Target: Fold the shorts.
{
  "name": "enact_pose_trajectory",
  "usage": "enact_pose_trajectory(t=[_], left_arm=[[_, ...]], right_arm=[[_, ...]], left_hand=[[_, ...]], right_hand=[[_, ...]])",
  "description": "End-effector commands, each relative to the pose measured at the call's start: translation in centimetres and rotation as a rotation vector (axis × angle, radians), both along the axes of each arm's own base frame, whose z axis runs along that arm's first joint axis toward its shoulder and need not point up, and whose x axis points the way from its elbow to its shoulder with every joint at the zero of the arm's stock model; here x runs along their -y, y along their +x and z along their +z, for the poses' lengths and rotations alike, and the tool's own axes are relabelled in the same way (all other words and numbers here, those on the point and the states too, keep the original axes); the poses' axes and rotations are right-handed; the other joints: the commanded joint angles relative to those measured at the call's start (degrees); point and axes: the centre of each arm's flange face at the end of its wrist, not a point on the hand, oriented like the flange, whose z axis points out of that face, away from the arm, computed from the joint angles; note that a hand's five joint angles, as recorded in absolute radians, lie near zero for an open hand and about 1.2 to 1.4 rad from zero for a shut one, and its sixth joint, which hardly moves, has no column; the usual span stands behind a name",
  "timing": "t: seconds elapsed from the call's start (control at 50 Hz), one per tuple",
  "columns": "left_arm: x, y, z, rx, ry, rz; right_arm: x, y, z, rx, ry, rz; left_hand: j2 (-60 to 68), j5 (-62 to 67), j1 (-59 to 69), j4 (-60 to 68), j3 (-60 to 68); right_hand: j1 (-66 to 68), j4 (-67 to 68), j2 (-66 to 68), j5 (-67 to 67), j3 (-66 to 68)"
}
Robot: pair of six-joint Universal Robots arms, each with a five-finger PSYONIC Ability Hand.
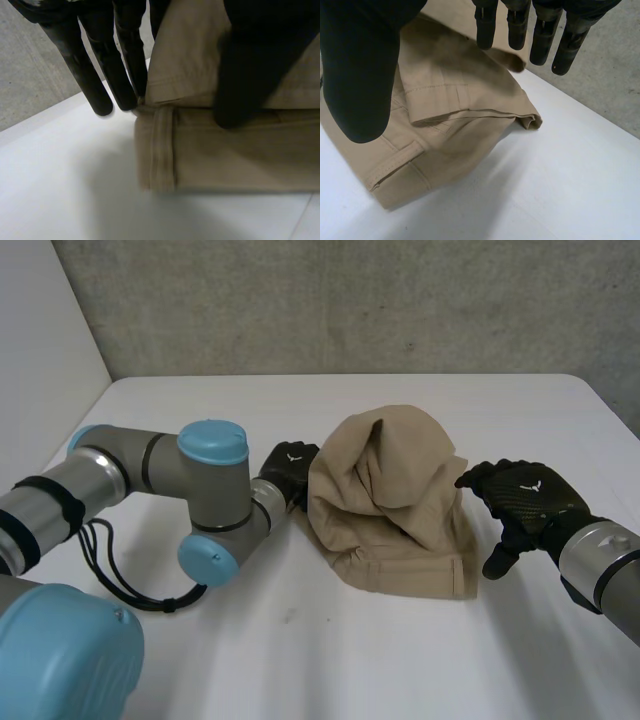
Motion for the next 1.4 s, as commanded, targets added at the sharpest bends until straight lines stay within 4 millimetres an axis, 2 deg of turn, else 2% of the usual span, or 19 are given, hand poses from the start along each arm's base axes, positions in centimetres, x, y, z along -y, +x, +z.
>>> enact_pose_trajectory(t=[0.02, 0.12, 0.2, 0.28, 0.36, 0.42, 0.52, 0.58, 0.64, 0.74, 0.78, 0.8, 0.82, 0.86, 0.92, 0.98, 1.06, 1.18, 1.4], left_arm=[[0.5, 0.2, 0.3, 0.004, -0.018, 0.051], [1.9, 2.1, 3.5, 0.013, -0.104, 0.258], [4.0, 5.6, 7.4, -0.007, -0.183, 0.464], [5.6, 10.3, 13.1, -0.087, -0.295, 0.61], [6.1, 13.2, 18.1, -0.193, -0.442, 0.667], [5.8, 13.5, 20.6, -0.254, -0.522, 0.644], [3.8, 11.7, 24.4, -0.339, -0.628, 0.487], [2.4, 9.5, 24.4, -0.352, -0.621, 0.388], [-0.2, 5.6, 23.1, -0.355, -0.583, 0.233], [-6.3, -2.2, 17.2, -0.315, -0.442, -0.089], [-8.0, -3.5, 15.4, -0.283, -0.391, -0.159], [-9.2, -4.1, 13.4, -0.24, -0.328, -0.202], [-9.7, -4.2, 12.4, -0.217, -0.295, -0.214], [-11.0, -4.4, 10.5, -0.157, -0.227, -0.239], [-12.4, -4.7, 10.1, -0.122, -0.207, -0.267], [-12.8, -4.5, 10.4, -0.086, -0.225, -0.274], [-11.4, -2.7, 13.0, -0.079, -0.286, -0.186], [-8.0, 2.6, 15.8, -0.064, -0.317, 0.041], [-6.1, 9.1, 12.2, 0.045, -0.193, 0.21]], right_arm=[[0.1, 0.0, 0.1, 0.002, -0.009, -0.001], [0.1, 0.0, 0.0, 0.0, -0.006, 0.0], [0.0, 0.0, 0.0, 0.001, -0.005, 0.003], [-0.1, 0.0, -0.1, 0.0, -0.003, 0.003], [-0.1, 0.0, -0.1, 0.0, -0.003, 0.002], [-0.1, 0.0, -0.1, 0.0, -0.003, 0.002], [-0.3, 0.0, -0.2, -0.002, 0.003, 0.005], [-0.4, 0.0, -0.3, -0.003, 0.006, 0.004], [-0.3, -0.1, -0.2, -0.002, 0.002, -0.004], [-0.2, -0.3, 0.2, 0.011, -0.014, -0.019], [-0.1, -0.4, 0.4, 0.012, -0.024, -0.027], [0.0, -0.6, 0.5, 0.013, -0.035, -0.036], [0.2, -0.8, 0.6, 0.013, -0.04, -0.045], [0.7, -1.5, 0.7, 0.012, -0.045, -0.076], [1.0, -1.9, 0.9, 0.012, -0.051, -0.095], [1.1, -2.1, 1.0, 0.013, -0.057, -0.1], [1.0, -2.0, 1.0, 0.013, -0.056, -0.093], [0.7, -1.5, 1.1, 0.012, -0.059, -0.066], [-2.7, 2.5, 0.0, 0.02, -0.001, 0.111]], left_hand=[[31.11, 32.63, 30.89, 31.9, 32.07], [31.11, 32.63, 30.89, 31.9, 32.07], [31.11, 32.63, 30.89, 31.9, 32.07], [31.11, 32.63, 30.89, 31.9, 32.07], [31.11, 32.63, 30.89, 31.9, 32.07], [31.11, 32.63, 30.89, 31.9, 32.07], [31.11, 32.63, 30.89, 31.9, 32.07], [31.11, 32.63, 30.89, 31.9, 32.07], [31.11, 32.63, 30.89, 31.9, 32.07], [31.11, 32.63, 30.89, 31.9, 32.07], [31.11, 32.63, 30.89, 31.9, 32.07], [2.32, 3.84, 2.11, 3.11, 3.28], [-11.45, -9.94, -11.67, -10.66, -10.5], [-26.98, -25.46, -27.2, -26.19, -26.02], [-35.13, -33.61, -35.35, -34.34, -34.17], [-35.14, -33.63, -35.36, -34.35, -34.19], [-34.98, -33.46, -35.19, -34.18, -34.02], [-34.98, -33.46, -35.19, -34.18, -34.02], [-34.3, -32.78, -34.52, -33.51, -33.35]], right_hand=[[-1.76, -3.6, -2.67, -4.02, -2.31], [-1.76, -3.6, -2.67, -4.02, -2.31], [-1.76, -3.6, -2.67, -4.02, -2.31], [-1.76, -3.6, -2.67, -4.02, -2.31], [-1.76, -3.6, -2.67, -4.02, -2.31], [-1.76, -3.6, -2.67, -4.02, -2.31], [-1.76, -3.6, -2.67, -4.02, -2.31], [-1.76, -3.6, -2.67, -4.02, -2.31], [-1.76, -3.6, -2.67, -4.02, -2.31], [-1.76, -3.6, -2.67, -4.02, -2.31], [-1.76, -3.6, -2.67, -4.02, -2.31], [-1.76, -3.6, -2.67, -4.02, -2.31], [-1.76, -3.6, -2.67, -4.02, -2.31], [-1.76, -3.6, -2.67, -4.02, -2.31], [-1.76, -3.6, -2.67, -4.02, -2.31], [-1.76, -3.6, -2.67, -4.02, -2.31], [-1.76, -3.6, -2.67, -4.02, -2.31], [-1.76, -3.6, -2.67, -4.02, -2.31], [-1.76, -3.6, -2.67, -4.02, -2.31]])
